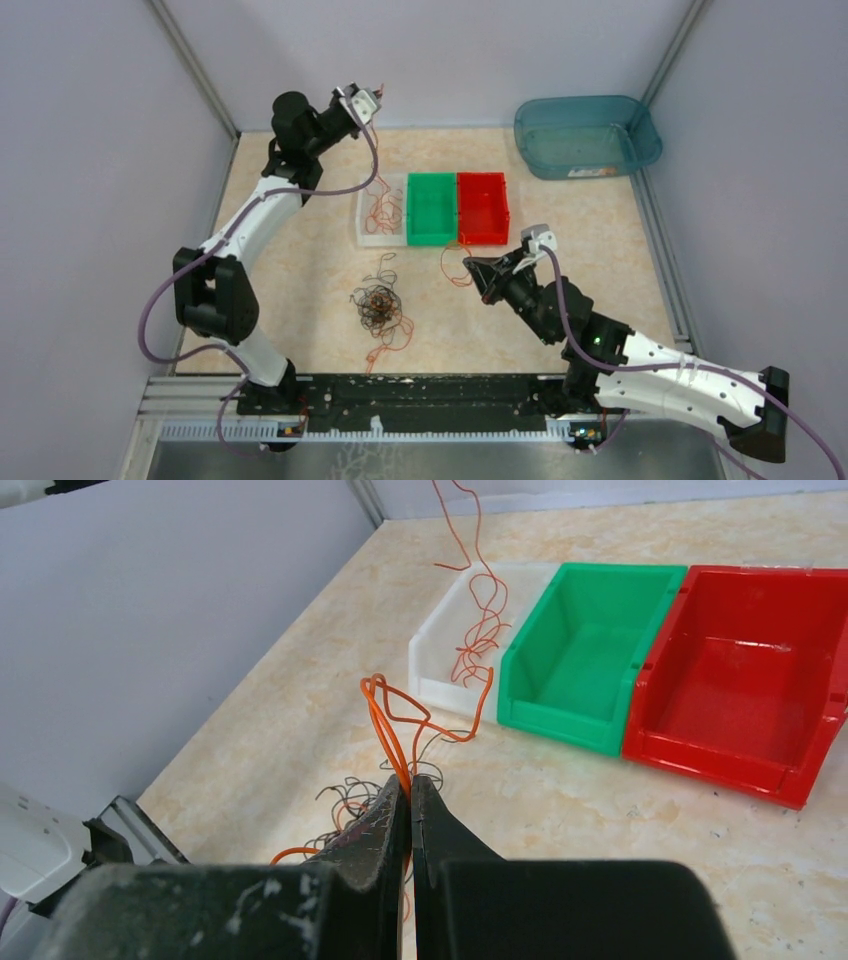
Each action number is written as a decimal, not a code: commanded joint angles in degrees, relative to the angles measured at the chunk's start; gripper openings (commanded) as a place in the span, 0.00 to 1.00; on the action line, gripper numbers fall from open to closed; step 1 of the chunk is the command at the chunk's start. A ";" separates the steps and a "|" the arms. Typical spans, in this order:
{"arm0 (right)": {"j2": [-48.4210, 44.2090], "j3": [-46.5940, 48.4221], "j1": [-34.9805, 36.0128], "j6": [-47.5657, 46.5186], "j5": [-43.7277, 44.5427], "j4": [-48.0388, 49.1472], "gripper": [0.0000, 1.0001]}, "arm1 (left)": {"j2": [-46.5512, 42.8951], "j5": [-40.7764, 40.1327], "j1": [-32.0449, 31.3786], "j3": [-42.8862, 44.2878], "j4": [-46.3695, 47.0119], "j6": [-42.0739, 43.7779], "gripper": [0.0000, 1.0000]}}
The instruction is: Untangle the cables
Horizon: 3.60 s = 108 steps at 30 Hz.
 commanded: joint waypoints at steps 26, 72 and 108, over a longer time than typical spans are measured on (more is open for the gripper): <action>0.55 4.05 -0.46 1.66 2.29 0.83 0.00 | 6.34 -4.62 -3.46 -4.63 -25.02 12.13 0.11; 61.28 52.10 -30.13 6.52 -44.75 -4.54 0.00 | -12.91 23.19 17.58 3.16 -56.20 -9.56 1.00; 78.90 78.70 -26.18 -4.83 -28.36 -18.59 0.73 | -16.19 20.30 22.24 0.39 -46.39 -18.94 1.00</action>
